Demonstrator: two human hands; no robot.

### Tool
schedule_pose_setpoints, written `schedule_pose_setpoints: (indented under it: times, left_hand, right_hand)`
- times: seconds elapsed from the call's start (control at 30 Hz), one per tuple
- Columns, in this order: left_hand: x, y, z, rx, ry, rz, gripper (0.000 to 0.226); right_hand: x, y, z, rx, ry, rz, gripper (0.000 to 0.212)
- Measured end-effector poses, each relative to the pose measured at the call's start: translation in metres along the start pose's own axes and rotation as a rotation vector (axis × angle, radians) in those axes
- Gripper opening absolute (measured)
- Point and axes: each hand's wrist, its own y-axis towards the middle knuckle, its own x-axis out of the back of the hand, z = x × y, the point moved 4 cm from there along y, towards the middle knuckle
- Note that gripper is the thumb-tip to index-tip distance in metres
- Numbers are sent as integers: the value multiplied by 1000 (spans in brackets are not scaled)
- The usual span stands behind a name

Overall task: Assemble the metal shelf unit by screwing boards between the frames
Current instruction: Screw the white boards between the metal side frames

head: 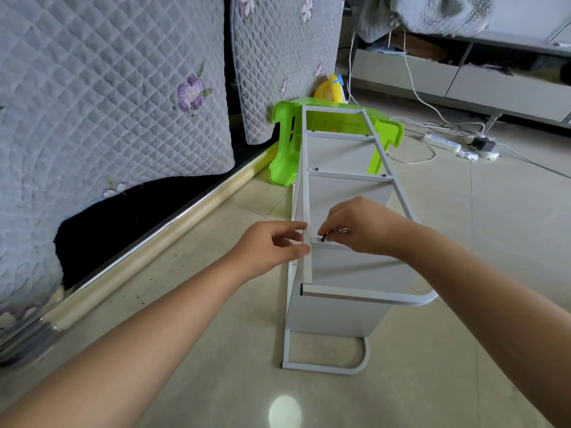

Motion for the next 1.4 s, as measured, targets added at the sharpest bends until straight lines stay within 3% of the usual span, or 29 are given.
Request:
schedule_pose_setpoints:
  times: [0.17, 0.33, 0.53, 0.7, 0.9, 1.4]
  left_hand:
    - [1, 1, 2, -32, 68, -1, 50]
    - [2, 5, -3, -78, 152, 67, 57]
    - [-1, 5, -9, -127, 489, 183, 62]
    - [1, 5, -17, -149, 760, 258, 64]
    - [0, 3, -20, -164, 956, 305, 65]
    - [-11, -5, -26, -174, 1053, 287, 61]
  right_hand:
    - [-4, 2, -7, 10, -65, -14, 33]
    - [29, -14, -25, -55, 342, -342, 26]
    - [44, -25, -24, -161, 755, -537, 42]
    - [33, -21, -12, -126, 649, -504, 43]
    - [45, -22, -14, -98, 645, -627, 42]
    - [39, -17, -12, -58, 626, -576, 42]
